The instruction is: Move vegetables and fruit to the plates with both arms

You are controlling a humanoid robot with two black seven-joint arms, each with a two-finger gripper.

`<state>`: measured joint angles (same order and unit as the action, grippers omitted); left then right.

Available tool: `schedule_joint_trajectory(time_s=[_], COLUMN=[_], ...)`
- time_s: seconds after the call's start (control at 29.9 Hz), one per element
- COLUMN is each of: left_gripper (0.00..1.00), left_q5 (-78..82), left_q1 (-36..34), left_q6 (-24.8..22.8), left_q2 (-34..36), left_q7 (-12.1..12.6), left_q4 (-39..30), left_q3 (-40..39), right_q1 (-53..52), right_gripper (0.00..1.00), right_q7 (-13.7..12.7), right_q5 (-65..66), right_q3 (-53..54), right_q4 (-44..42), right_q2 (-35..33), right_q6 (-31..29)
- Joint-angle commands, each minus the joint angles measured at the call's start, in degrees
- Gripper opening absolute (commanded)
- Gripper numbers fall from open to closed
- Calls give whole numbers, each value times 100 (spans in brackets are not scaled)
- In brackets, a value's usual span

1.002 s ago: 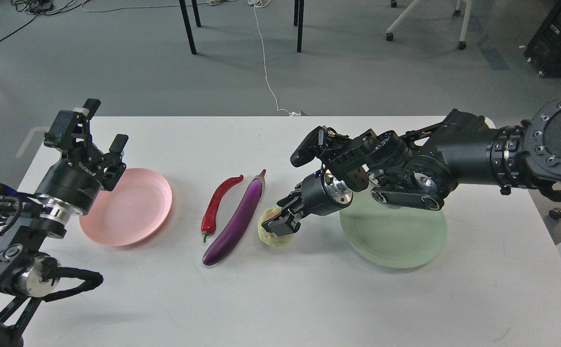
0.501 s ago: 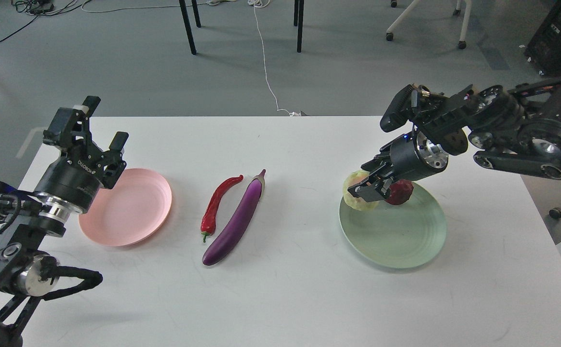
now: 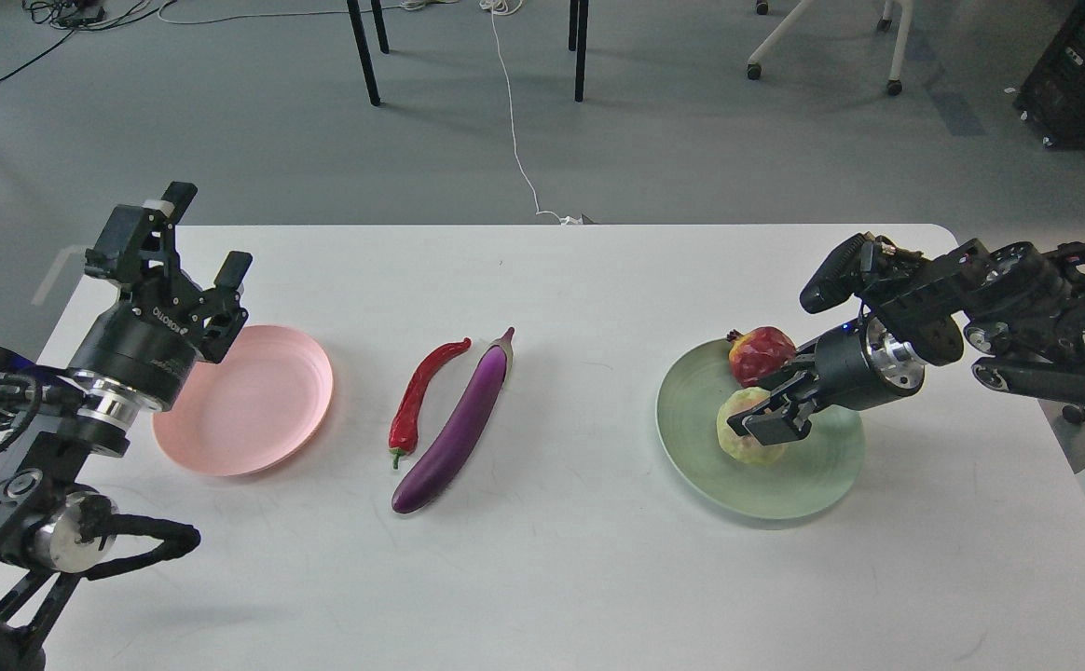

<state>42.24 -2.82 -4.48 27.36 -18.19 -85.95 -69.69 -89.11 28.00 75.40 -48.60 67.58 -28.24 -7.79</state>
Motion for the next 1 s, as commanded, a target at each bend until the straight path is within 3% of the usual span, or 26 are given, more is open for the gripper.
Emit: schedule_joint_trajectory(time_s=[0.0, 0.13, 0.23, 0.43, 0.6, 0.77, 0.97], left_gripper=[98, 98, 98, 98, 98, 98, 98], left_q5=[3, 3, 3, 12, 309, 2485, 5642], left_q1=[1, 1, 1, 1, -34, -288, -1684], left_q6=[9, 9, 9, -18, -193, -413, -501], left_q2=[6, 15, 50, 111, 348, 656, 1086], left_q7=[0, 0, -9, -18, -333, -510, -431], left_q4=[-9, -35, -44, -97, -237, -361, -186], left_q3=[-9, -9, -18, 8, 157, 789, 2150], right_q1=[-1, -133, -125, 963, 2614, 4591, 6167], right_gripper=[94, 97, 97, 97, 97, 98, 98], right_q7=[0, 0, 0, 0, 0, 0, 0], right_q5=[-16, -78, -384, -3403, -5725, -6958, -7354], right_q3=[17, 350, 1289, 2959, 4549, 6526, 8128], right_q4=[45, 282, 370, 370, 300, 177, 62], right_q2=[-24, -304, -638, -937, -1131, -1105, -1140], right_q6=[6, 6, -21, 23, -12, -248, -1215])
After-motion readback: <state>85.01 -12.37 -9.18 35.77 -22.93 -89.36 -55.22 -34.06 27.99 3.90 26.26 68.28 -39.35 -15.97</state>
